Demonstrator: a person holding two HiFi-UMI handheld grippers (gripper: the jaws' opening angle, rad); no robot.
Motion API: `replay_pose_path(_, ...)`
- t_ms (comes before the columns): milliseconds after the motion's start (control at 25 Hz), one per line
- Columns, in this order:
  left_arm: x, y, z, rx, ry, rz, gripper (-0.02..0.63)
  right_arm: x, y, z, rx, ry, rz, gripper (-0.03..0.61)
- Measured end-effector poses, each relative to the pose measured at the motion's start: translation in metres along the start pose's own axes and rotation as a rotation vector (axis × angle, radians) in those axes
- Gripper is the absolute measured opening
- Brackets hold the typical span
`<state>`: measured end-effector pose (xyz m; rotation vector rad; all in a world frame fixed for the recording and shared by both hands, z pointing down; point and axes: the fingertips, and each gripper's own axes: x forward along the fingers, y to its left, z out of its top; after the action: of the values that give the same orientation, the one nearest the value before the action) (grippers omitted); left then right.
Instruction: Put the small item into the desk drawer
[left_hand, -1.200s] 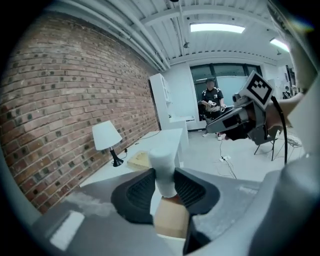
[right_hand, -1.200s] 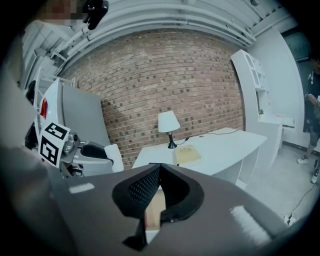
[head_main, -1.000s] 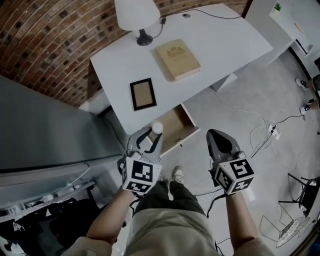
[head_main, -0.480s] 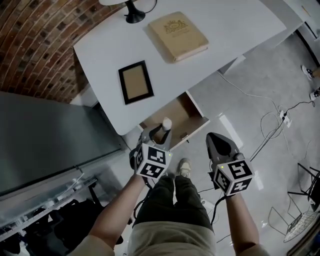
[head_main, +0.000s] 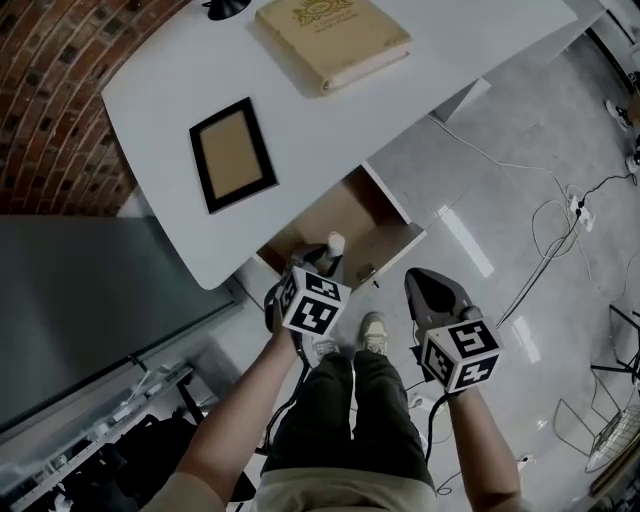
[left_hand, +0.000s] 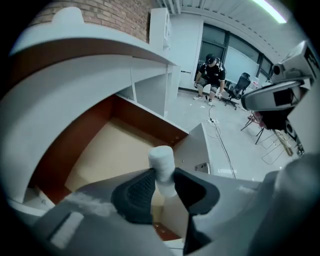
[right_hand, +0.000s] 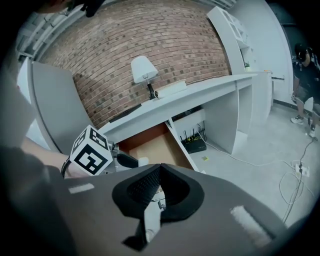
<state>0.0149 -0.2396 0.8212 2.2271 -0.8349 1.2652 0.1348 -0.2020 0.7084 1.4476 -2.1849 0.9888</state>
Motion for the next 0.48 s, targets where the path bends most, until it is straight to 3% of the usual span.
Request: replay_pose_path(480, 0.04, -0.006, -0.023, -0.042, 0.137, -0.043, 0.135, 0.018, -0.019, -0.034, 0.054, 0.017, -0.009, 0.003)
